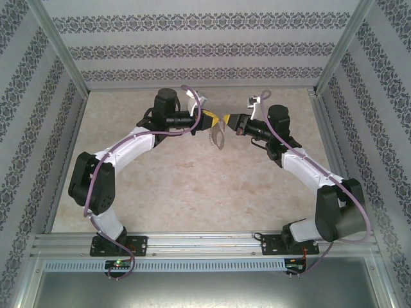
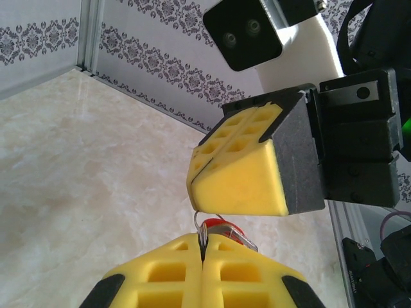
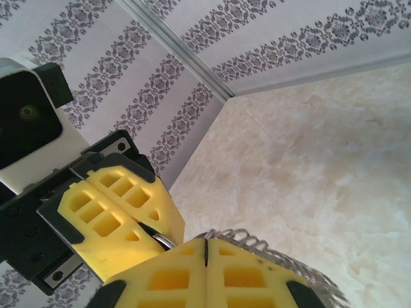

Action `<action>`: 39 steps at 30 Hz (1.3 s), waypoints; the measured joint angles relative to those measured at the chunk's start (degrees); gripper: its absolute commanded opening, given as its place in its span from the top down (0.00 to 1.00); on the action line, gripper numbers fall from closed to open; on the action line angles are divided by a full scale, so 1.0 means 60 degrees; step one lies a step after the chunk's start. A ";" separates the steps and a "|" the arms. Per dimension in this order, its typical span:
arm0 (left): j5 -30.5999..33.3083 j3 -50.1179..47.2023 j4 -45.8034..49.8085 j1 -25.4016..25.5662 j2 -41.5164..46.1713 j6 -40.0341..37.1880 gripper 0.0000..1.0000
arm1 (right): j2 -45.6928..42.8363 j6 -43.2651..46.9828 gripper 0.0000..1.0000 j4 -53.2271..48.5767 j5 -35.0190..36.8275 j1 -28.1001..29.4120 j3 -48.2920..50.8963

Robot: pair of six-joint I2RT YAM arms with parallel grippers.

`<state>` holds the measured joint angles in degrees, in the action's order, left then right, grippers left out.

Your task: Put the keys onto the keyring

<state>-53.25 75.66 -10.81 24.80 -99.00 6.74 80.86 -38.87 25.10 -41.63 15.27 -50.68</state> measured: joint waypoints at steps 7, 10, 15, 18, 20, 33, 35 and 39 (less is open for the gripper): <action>0.0073 0.0004 0.0025 0.0000 0.0000 -0.0058 1.00 | 0.0000 -0.0007 1.00 0.0025 -0.0076 -0.0004 0.0000; 0.0102 0.0004 0.0025 0.0000 0.0000 -0.0058 1.00 | -0.0004 -0.0055 0.82 0.0113 -0.0171 -0.0007 0.0004; 0.0106 0.0004 0.0025 0.0000 0.0000 -0.0058 1.00 | -0.0004 -0.0138 0.81 0.0233 -0.0259 -0.0004 0.0011; 0.0106 0.0004 0.0025 0.0000 0.0000 -0.0058 1.00 | -0.0004 -0.0193 0.85 0.0259 -0.0302 -0.0004 0.0011; 0.0106 0.0004 0.0025 0.0004 0.0000 -0.0058 1.00 | -0.0004 -0.0251 0.90 0.0317 -0.0375 -0.0004 0.0015; 0.0124 0.0004 0.0025 0.0004 0.0004 -0.0066 1.00 | 0.0033 -0.0401 0.86 0.0510 -0.0743 -0.0004 0.0044; 0.0142 0.0015 0.0029 0.0004 0.0004 -0.0066 1.00 | 0.0033 -0.0401 0.87 0.0514 -0.0761 -0.0004 0.0076; 0.0146 0.0098 0.0055 0.0004 0.0007 -0.0091 1.00 | 0.0033 -0.0397 0.99 0.0521 -0.0754 -0.0011 0.0117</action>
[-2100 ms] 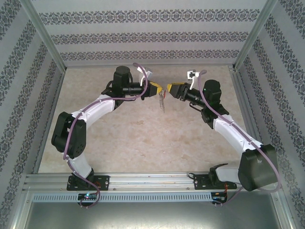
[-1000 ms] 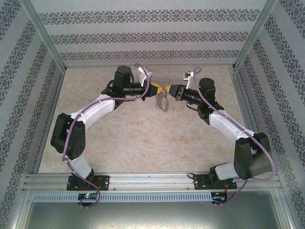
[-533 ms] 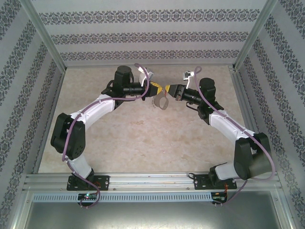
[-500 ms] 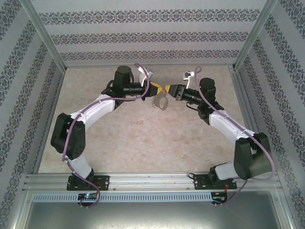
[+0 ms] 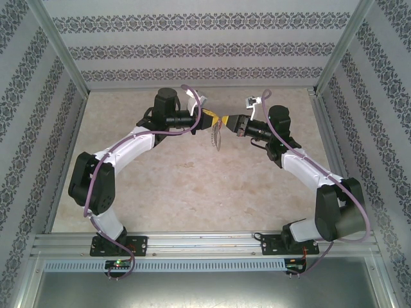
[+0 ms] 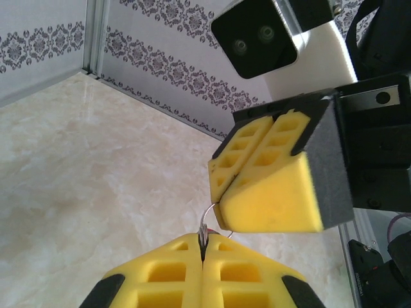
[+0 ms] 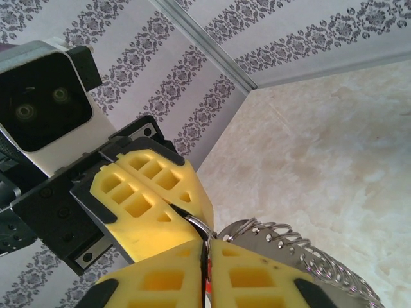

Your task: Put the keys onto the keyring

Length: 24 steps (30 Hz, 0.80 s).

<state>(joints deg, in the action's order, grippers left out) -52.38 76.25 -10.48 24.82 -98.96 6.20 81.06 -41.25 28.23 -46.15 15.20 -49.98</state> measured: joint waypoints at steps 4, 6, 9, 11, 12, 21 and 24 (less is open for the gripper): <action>0.0033 0.0011 0.0015 0.0000 0.0007 -0.0004 1.00 | 0.0000 -0.0073 1.00 0.0011 0.0000 -0.0015 0.0022; 0.0036 0.0015 0.0015 0.0000 0.0015 -0.0004 1.00 | 0.0000 -0.0073 1.00 0.0022 0.0000 -0.0015 0.0025; 0.0080 0.0011 0.0011 0.0000 0.0062 0.0000 1.00 | 0.0000 -0.0069 1.00 0.0025 0.0000 -0.0015 0.0036; 0.0109 0.0011 0.0000 0.0000 0.0127 0.0007 1.00 | 0.0000 -0.0069 1.00 0.0029 -0.0007 -0.0015 0.0040; 0.0138 0.0000 -0.0040 0.0000 0.0168 0.0015 1.00 | 0.0000 -0.0069 1.00 0.0040 -0.0025 -0.0015 0.0040; 0.0346 -0.0321 -0.0641 0.0055 0.0466 0.0248 1.00 | 0.0018 -0.0076 1.00 0.0284 -0.0259 -0.0015 0.0040; 0.0350 -0.0441 -0.0922 0.0055 0.0466 0.0386 1.00 | 0.0102 -0.0084 1.00 0.0379 -0.0375 -0.0015 0.0036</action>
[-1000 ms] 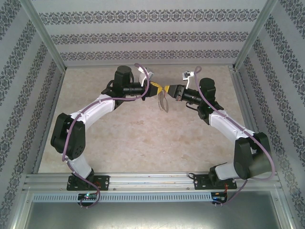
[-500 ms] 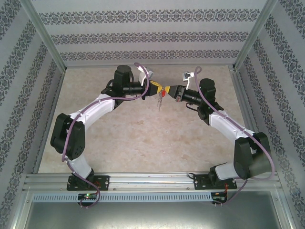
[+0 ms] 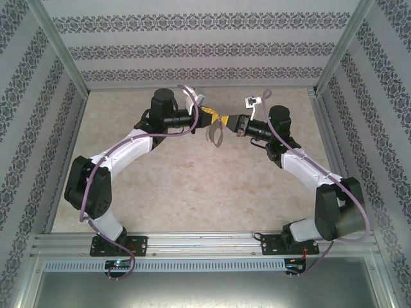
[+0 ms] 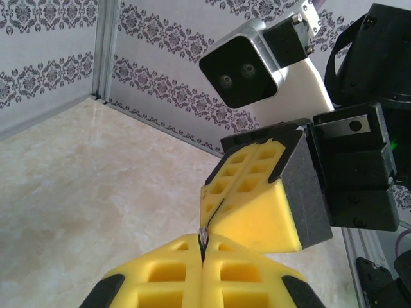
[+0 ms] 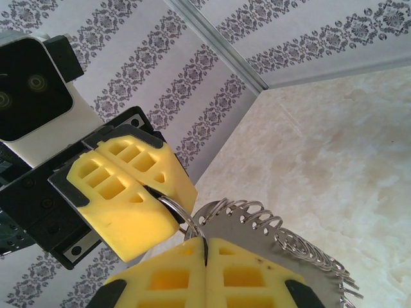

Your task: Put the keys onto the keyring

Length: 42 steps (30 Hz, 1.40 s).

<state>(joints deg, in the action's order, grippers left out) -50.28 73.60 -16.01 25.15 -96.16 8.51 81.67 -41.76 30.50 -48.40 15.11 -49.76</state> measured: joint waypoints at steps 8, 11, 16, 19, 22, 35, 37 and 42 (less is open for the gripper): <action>-0.0018 -0.0124 -0.0448 -0.0004 0.0000 0.0284 1.00 | 0.0164 0.0018 1.00 -0.0033 -0.0346 0.0091 -0.0138; -0.0036 -0.0127 -0.0503 -0.0004 0.0000 0.0379 1.00 | 0.0164 0.0047 1.00 -0.0036 -0.0382 0.0084 -0.0146; -0.0036 -0.0146 -0.0594 0.0000 0.0000 0.0466 1.00 | 0.0164 0.0047 1.00 -0.0029 -0.0481 0.0029 -0.0146; -0.0044 -0.0149 -0.0667 0.0000 0.0000 0.0557 1.00 | 0.0171 0.0051 1.00 0.0007 -0.0561 0.0025 -0.0146; -0.0044 -0.0164 -0.0732 -0.0004 0.0000 0.0659 1.00 | 0.0266 0.0055 1.00 0.0011 -0.0576 0.0142 -0.0219; -0.0040 -0.0317 -0.1100 0.0000 -0.0004 0.0954 1.00 | 0.0499 0.0171 0.70 0.0080 -0.0739 0.0098 -0.0255; -0.0069 -0.0321 -0.1224 0.0036 -0.0004 0.0958 1.00 | 0.0481 0.0200 0.64 0.0036 -0.0750 -0.0091 -0.0095; -0.0033 -0.0321 -0.1887 0.0047 -0.0011 0.1005 1.00 | 0.0466 0.0160 0.61 -0.0441 -0.0769 -0.0652 0.0623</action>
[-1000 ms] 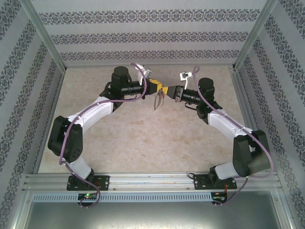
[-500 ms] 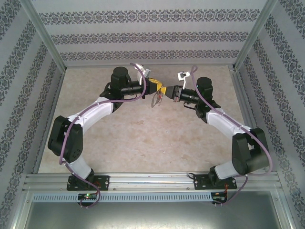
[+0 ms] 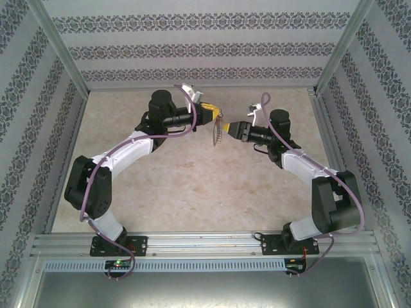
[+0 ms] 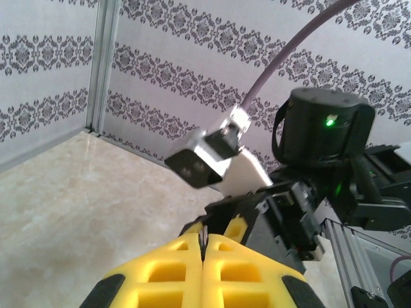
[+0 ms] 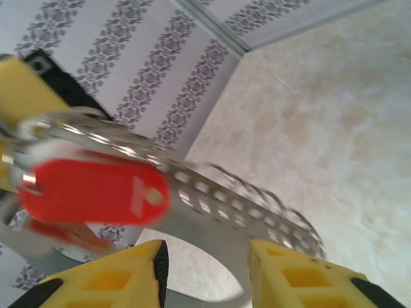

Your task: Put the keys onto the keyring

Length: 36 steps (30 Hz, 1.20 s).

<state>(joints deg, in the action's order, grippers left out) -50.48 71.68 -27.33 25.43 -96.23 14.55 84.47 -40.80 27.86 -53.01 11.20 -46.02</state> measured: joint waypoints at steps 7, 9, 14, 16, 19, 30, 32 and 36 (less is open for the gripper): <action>0.0000 0.0000 -0.0251 0.0000 0.0000 0.0022 1.00 | -0.0506 -0.0007 0.60 -0.0219 0.0106 -0.0288 0.0182; -0.0004 0.0000 -0.0310 0.0000 0.0000 0.0025 1.00 | -0.0860 -0.0004 0.61 -0.0211 0.0204 -0.0288 0.0182; -0.0022 0.0000 -0.0441 0.0000 -0.0004 0.0186 1.00 | -0.1657 0.0004 0.57 0.0069 0.0583 -0.0288 0.0164; -0.0047 0.0000 -0.0590 0.0000 -0.0022 0.0321 1.00 | -0.1803 -0.0004 0.55 0.0357 0.0707 -0.0284 0.0157; -0.0044 0.0000 -0.1020 0.0000 -0.0113 0.0659 1.00 | -0.1876 -0.0200 0.53 0.1049 0.0849 -0.0284 0.0157; -0.0036 -0.0182 -0.3475 0.0000 -0.1024 0.3082 1.00 | -0.1038 -0.1738 0.54 0.4462 0.1031 -0.0259 0.0142; -0.0033 -0.0251 -0.3916 0.0000 -0.1209 0.3559 1.00 | -0.0605 -0.2149 0.54 0.5089 0.1056 -0.0211 0.0124; 0.0007 -0.0270 -0.4510 0.0000 -0.1494 0.4266 1.00 | 0.0182 -0.2820 0.54 0.5985 0.1118 -0.0066 0.0029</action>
<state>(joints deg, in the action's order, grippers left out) -50.43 70.06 -54.39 25.43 -105.19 40.14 85.56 -57.71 63.77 -46.30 10.81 -45.84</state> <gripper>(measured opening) 0.049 0.459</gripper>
